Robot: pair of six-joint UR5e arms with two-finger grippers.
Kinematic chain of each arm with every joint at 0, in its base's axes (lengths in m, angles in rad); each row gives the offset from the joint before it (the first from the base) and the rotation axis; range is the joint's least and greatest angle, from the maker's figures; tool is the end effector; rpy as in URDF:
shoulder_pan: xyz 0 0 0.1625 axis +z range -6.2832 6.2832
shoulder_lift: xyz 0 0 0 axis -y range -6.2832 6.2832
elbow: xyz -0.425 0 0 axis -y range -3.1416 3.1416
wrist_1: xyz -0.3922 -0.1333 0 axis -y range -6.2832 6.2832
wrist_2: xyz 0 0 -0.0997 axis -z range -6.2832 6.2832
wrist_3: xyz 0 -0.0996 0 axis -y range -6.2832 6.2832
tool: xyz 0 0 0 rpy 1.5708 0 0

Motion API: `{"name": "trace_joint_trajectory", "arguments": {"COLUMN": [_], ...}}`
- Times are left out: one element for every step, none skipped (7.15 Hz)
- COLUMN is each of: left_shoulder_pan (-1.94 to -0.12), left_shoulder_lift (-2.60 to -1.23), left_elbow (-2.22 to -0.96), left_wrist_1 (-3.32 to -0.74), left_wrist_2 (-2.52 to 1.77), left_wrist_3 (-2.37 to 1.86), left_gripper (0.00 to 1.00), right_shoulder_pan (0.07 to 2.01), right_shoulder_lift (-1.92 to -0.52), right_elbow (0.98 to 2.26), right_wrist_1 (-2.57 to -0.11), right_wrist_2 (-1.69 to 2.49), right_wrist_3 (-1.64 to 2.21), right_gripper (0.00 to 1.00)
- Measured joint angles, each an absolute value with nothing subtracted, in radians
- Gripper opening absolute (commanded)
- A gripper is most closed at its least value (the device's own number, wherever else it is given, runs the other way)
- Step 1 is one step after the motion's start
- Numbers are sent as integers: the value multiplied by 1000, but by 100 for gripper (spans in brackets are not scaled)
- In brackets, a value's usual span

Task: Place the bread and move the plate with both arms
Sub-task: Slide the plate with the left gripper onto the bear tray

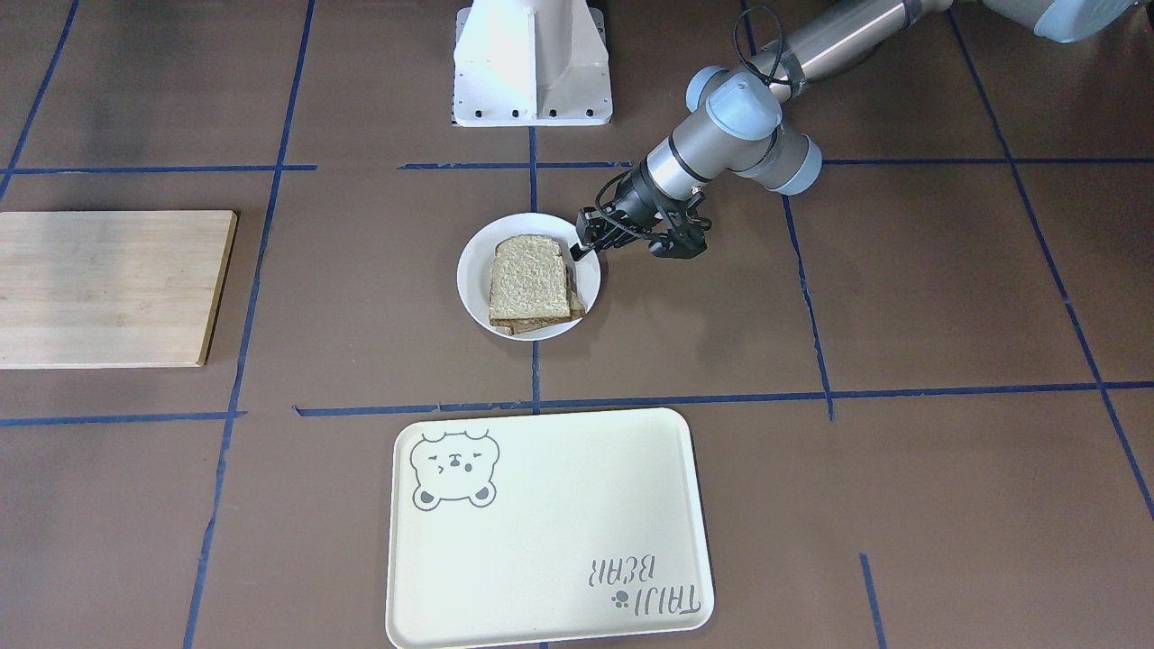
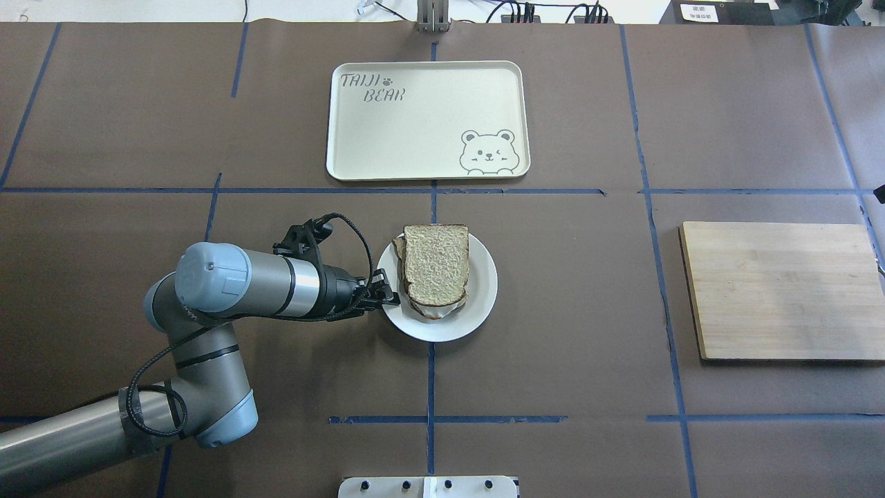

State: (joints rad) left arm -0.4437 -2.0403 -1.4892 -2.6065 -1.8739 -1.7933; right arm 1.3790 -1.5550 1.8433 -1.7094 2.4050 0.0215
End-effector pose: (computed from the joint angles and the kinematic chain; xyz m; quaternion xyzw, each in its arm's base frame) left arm 0.5552 -0.3786 0.3085 -0.0423 0.6544 -0.1515 0.7396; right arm -0.0352 -0.4936 0.5272 0.0250 -0.4090 -0.1077 0.9058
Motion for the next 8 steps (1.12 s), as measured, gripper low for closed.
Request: {"name": "trace_joint_trajectory", "arguments": {"left_shoulder_pan": [-446, -454, -472, -493, -517, -545, -575, -602], "left_shoulder_lift": [-2040, -2040, -2040, -2040, -2042, -2049, -2060, -2070], "left_elbow": [-1498, -1516, -1536, -1548, -1554, -1556, -1556, -1556], "left_wrist_1": [-2609, -2611, -2612, -2614, -2615, -2617, -2619, -2625], "left_wrist_2": [-1875, -1876, -1877, -1880, -1883, -1894, -1910, -1923], "left_wrist_3": [-1795, -1796, -1797, -1799, -1810, -1837, -1868, -1898], "left_gripper": [2, 0, 0, 0, 0, 0, 0, 0], "right_shoulder_pan": [1380, 1381, 1383, 1383, 1384, 1384, 1384, 1384], "right_shoulder_lift": [-1555, -1555, -1555, -1555, -1555, -1555, -1555, -1555], "right_elbow": [1844, 1844, 1844, 1845, 1847, 1847, 1847, 1846], "right_wrist_1": [-1709, -1709, -1709, -1709, -1709, -1709, -1709, -1709], "right_wrist_2": [2404, 2404, 2404, 2404, 2404, 2404, 2404, 2404], "right_wrist_3": [21, 22, 22, 22, 21, 21, 21, 21], "right_gripper": [100, 100, 100, 100, 100, 100, 100, 100]}}
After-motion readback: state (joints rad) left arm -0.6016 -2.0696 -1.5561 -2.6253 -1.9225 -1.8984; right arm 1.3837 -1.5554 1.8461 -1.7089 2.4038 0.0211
